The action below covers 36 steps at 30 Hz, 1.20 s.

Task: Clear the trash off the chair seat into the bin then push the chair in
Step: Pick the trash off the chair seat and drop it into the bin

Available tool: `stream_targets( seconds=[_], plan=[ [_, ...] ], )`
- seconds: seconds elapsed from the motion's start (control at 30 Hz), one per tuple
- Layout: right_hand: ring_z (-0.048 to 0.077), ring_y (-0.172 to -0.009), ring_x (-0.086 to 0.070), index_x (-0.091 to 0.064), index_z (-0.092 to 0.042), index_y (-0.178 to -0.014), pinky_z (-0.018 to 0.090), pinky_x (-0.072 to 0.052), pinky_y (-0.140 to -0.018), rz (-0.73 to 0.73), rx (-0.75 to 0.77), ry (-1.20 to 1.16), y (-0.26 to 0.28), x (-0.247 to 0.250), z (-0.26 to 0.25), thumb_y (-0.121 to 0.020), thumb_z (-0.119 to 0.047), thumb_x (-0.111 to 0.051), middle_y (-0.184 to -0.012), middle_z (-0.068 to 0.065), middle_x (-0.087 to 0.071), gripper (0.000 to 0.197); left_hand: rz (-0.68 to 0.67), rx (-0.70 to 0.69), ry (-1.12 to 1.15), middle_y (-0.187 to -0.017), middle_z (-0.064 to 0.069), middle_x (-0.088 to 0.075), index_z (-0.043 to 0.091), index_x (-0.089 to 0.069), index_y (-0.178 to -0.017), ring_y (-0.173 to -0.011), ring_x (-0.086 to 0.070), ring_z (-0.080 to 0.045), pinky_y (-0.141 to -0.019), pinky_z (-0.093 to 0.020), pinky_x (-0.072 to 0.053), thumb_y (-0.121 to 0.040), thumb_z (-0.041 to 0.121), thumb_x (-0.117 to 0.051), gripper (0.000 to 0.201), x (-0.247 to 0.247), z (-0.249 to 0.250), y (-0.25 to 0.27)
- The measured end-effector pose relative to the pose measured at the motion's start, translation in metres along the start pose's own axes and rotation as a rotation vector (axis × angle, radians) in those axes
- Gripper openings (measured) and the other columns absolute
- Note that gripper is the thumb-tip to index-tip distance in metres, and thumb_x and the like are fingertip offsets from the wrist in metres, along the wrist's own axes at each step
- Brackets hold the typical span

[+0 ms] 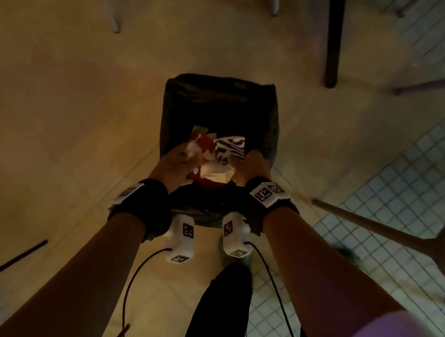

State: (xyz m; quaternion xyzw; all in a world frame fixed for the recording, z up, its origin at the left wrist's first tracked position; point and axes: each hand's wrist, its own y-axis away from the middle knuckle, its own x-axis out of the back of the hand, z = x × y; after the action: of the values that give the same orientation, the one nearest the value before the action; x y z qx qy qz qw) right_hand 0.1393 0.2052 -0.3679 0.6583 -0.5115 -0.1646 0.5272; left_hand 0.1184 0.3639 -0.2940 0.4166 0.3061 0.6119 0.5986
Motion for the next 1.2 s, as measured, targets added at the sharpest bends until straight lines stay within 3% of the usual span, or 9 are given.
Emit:
stream_targets(
  seconds=[0.1,0.2,0.4,0.53,0.67,0.77,0.87,1.0,1.2],
  plan=[
    [0.029,-0.077,-0.053,-0.042,-0.013,-0.078,0.032,-0.038,-0.065,-0.058,0.056,0.027,0.015,0.007,0.001,-0.091,-0.038,-0.053,-0.070,0.012,-0.050,0.030,0.014,-0.065,-0.097,-0.156,-0.003,-0.025,0.032,-0.021,-0.147,-0.138,-0.034,-0.028,-0.107,-0.047,-0.038,-0.090,0.037,-0.058,0.069,-0.003,-0.003,0.010],
    [0.026,-0.073,-0.055,-0.048,-0.013,-0.067,0.036,-0.042,-0.066,-0.122,0.084,-0.046,0.047,0.028,0.010,-0.090,-0.030,-0.056,-0.072,0.013,-0.053,0.029,-0.014,-0.048,-0.181,-0.158,0.000,-0.022,0.034,-0.022,-0.147,-0.142,-0.028,-0.027,-0.114,-0.050,-0.030,-0.089,0.041,-0.059,0.069,-0.014,0.002,0.028],
    [0.020,-0.070,-0.067,-0.056,-0.011,-0.099,0.037,-0.056,-0.069,-0.109,0.009,-0.479,0.134,0.119,0.056,-0.091,-0.016,-0.057,-0.087,0.012,-0.065,0.010,-0.151,-0.039,-0.247,-0.151,-0.005,-0.036,0.021,-0.030,-0.144,-0.135,-0.039,-0.026,-0.103,-0.037,-0.035,-0.094,0.026,-0.053,0.055,-0.082,0.027,0.062],
    [0.007,-0.052,-0.061,-0.057,-0.008,-0.097,0.019,-0.046,-0.052,0.126,0.008,-0.739,0.195,0.225,0.113,-0.089,0.002,-0.055,-0.076,0.002,-0.061,0.012,-0.255,-0.152,-0.458,-0.146,-0.003,-0.041,0.023,-0.037,-0.140,-0.131,-0.043,-0.025,-0.109,-0.045,-0.036,-0.093,0.031,-0.054,0.050,-0.163,0.056,0.087],
    [0.032,-0.073,-0.064,-0.063,-0.018,-0.087,0.039,-0.050,-0.067,0.522,-0.085,-0.612,0.227,0.329,0.196,-0.077,-0.002,-0.064,-0.080,0.006,-0.065,0.018,-0.308,-0.341,-0.523,-0.122,-0.007,-0.057,0.011,-0.053,-0.124,-0.113,-0.054,-0.023,-0.093,-0.032,-0.040,-0.090,0.014,-0.060,0.034,-0.265,0.085,0.112],
    [0.035,-0.099,-0.061,-0.060,-0.014,-0.109,0.037,-0.048,-0.082,0.713,-0.299,-0.391,0.222,0.385,0.248,-0.073,-0.008,-0.070,-0.111,0.018,-0.061,0.037,-0.393,-0.458,-0.544,-0.102,-0.004,-0.061,0.014,-0.058,-0.107,-0.091,-0.058,-0.017,-0.083,-0.021,-0.046,-0.085,0.005,-0.064,0.024,-0.340,0.097,0.132],
    [0.038,-0.107,-0.056,-0.056,-0.011,-0.115,0.040,-0.047,-0.089,0.679,-0.358,-0.289,0.204,0.411,0.270,-0.080,-0.008,-0.065,-0.123,0.022,-0.053,0.037,-0.468,-0.492,-0.580,-0.093,-0.004,-0.059,0.009,-0.060,-0.107,-0.080,-0.055,-0.009,-0.069,-0.003,-0.043,-0.085,-0.001,-0.061,0.024,-0.401,0.101,0.152],
    [0.038,-0.103,-0.060,-0.065,0.001,-0.102,0.037,-0.046,-0.081,0.616,-0.327,-0.242,0.192,0.427,0.287,-0.088,-0.005,-0.049,-0.109,0.026,-0.064,0.022,-0.525,-0.475,-0.631,-0.094,-0.003,-0.059,0.002,-0.059,-0.117,-0.082,-0.058,-0.014,-0.073,-0.015,-0.051,-0.088,0.000,-0.057,0.029,-0.466,0.094,0.173],
    [0.017,-0.050,-0.056,-0.058,-0.010,-0.063,0.022,-0.049,-0.048,0.325,-0.141,-0.907,0.210,0.454,0.285,-0.077,0.011,-0.063,-0.056,0.005,-0.062,0.026,-0.672,-0.249,-0.431,-0.099,0.005,-0.062,0.010,-0.054,-0.123,-0.082,-0.061,-0.009,-0.067,-0.019,-0.055,-0.086,-0.001,-0.060,0.040,-0.527,0.092,0.190]
  ],
)
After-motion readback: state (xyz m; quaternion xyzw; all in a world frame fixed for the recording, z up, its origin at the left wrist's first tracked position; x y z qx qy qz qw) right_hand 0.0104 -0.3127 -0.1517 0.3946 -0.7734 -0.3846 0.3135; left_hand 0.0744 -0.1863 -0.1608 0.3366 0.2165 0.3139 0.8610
